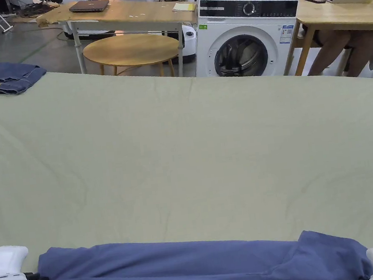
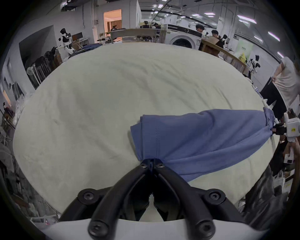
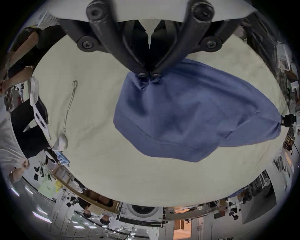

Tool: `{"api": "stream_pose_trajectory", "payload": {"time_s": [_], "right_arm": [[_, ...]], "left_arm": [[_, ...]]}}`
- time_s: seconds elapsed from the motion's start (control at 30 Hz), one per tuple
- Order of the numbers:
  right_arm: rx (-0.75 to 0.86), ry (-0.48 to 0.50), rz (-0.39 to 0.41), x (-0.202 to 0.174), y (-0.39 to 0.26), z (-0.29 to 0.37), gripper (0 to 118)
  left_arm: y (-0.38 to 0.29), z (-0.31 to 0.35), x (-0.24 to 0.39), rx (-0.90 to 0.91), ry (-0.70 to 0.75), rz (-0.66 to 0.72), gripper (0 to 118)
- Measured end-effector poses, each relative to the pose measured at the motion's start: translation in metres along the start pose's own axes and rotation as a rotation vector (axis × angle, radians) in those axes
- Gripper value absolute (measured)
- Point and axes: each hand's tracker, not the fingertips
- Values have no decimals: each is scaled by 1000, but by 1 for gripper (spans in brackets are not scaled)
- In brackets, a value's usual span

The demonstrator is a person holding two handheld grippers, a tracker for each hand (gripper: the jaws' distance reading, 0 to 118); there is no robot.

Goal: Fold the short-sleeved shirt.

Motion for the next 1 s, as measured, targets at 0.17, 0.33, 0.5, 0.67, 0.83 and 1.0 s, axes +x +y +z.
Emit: {"api": "stream_pose_trajectory", "payload": {"time_s": [0.17,0.33,0.5,0.67,0.83,1.0], "right_arm": [[3,-21,4,3,6,5,15],[161,-102,-36,4,19,54,58],[413,-114,-88,-16,38,90,58],[737,-69,-106,-62,53,103,58],[916,-12,-118,-104,72,99,52],[1013,-21,-130,-134,82,104,9]], "left_arm": [[8,9,-1,-6,-5,36,4],[27,41,5,142,8,84,40],[47,59,25,341,5,59,43],[63,69,59,597,11,18,43],[75,76,95,779,87,-43,43],[82,80,110,889,114,-64,16]]}}
